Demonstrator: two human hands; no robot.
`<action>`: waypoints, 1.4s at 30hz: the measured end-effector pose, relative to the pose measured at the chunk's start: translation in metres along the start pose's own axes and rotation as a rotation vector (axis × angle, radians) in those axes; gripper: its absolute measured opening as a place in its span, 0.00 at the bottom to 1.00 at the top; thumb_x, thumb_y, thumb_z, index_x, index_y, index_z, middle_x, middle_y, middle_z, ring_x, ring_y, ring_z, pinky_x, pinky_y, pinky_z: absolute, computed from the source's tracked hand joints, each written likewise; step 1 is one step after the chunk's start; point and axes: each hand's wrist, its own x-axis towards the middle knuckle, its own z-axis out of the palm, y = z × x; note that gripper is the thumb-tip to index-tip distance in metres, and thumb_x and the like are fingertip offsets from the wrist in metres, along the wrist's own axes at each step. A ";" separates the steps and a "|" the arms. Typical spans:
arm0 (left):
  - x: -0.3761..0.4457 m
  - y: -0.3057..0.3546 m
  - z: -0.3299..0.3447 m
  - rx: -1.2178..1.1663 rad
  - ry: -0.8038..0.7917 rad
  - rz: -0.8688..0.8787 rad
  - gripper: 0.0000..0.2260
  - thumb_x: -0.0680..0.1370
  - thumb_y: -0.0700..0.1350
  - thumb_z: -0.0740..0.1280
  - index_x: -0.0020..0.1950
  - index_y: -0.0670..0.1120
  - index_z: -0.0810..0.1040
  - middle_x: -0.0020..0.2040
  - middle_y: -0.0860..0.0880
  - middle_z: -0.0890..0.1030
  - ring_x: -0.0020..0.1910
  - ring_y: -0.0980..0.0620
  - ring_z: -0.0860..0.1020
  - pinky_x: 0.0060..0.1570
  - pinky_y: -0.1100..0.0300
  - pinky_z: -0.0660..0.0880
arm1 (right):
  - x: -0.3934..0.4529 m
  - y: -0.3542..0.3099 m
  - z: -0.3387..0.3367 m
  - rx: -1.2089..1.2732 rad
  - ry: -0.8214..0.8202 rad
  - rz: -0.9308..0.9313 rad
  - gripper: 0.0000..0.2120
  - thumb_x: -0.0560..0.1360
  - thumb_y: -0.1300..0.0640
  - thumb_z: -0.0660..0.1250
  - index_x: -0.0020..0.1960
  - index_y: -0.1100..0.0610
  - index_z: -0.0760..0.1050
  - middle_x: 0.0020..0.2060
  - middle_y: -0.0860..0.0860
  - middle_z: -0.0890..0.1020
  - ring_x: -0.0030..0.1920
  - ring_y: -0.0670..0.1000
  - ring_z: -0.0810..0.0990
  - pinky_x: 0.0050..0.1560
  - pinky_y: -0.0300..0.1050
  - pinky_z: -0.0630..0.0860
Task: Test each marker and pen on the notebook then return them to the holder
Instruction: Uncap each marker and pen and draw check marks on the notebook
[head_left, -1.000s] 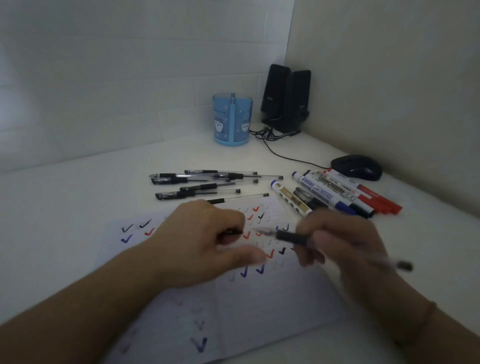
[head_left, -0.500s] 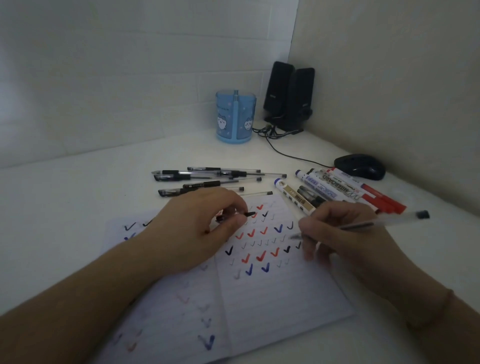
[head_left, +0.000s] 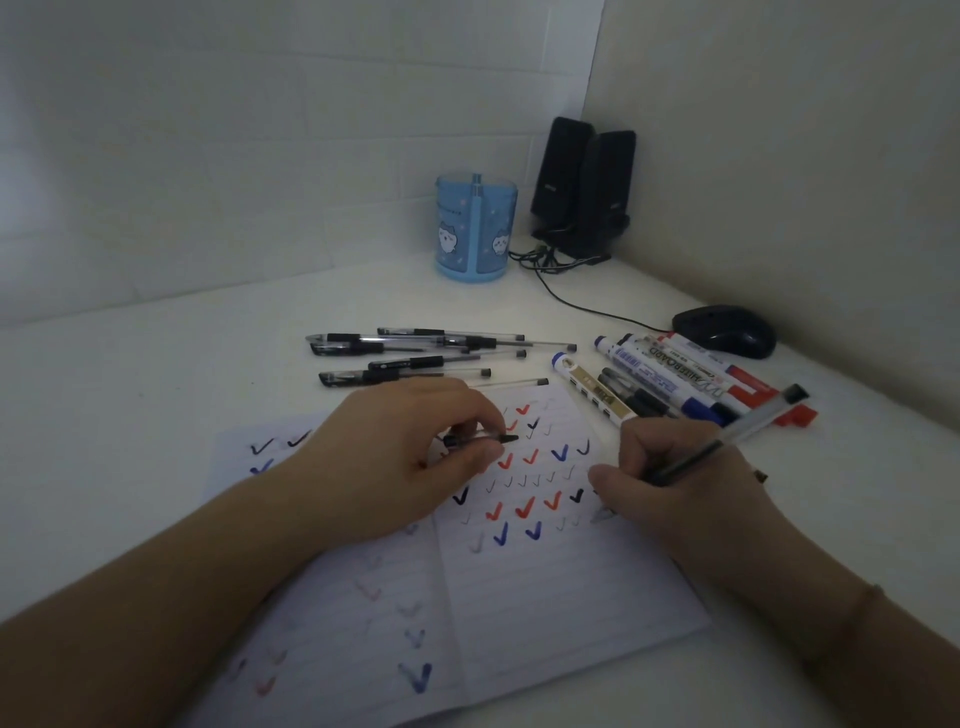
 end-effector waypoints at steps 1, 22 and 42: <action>0.000 0.000 0.000 -0.003 0.000 -0.001 0.13 0.77 0.60 0.57 0.54 0.58 0.77 0.44 0.61 0.77 0.45 0.61 0.76 0.43 0.72 0.68 | 0.000 0.000 0.000 -0.010 -0.005 -0.004 0.14 0.67 0.62 0.72 0.27 0.63 0.70 0.24 0.60 0.71 0.24 0.51 0.68 0.28 0.41 0.71; 0.001 0.015 -0.004 -0.209 0.146 -0.015 0.11 0.72 0.55 0.65 0.49 0.51 0.81 0.37 0.63 0.79 0.32 0.76 0.71 0.36 0.82 0.64 | 0.001 -0.007 -0.012 0.642 -0.125 -0.017 0.12 0.64 0.59 0.66 0.46 0.58 0.73 0.36 0.60 0.84 0.28 0.58 0.78 0.23 0.38 0.67; -0.002 0.020 0.004 -0.282 0.117 0.078 0.07 0.73 0.53 0.66 0.48 0.54 0.80 0.36 0.60 0.80 0.34 0.66 0.76 0.34 0.67 0.75 | -0.010 -0.012 0.002 0.516 -0.090 -0.108 0.12 0.64 0.48 0.74 0.43 0.55 0.84 0.33 0.55 0.84 0.24 0.54 0.78 0.32 0.52 0.80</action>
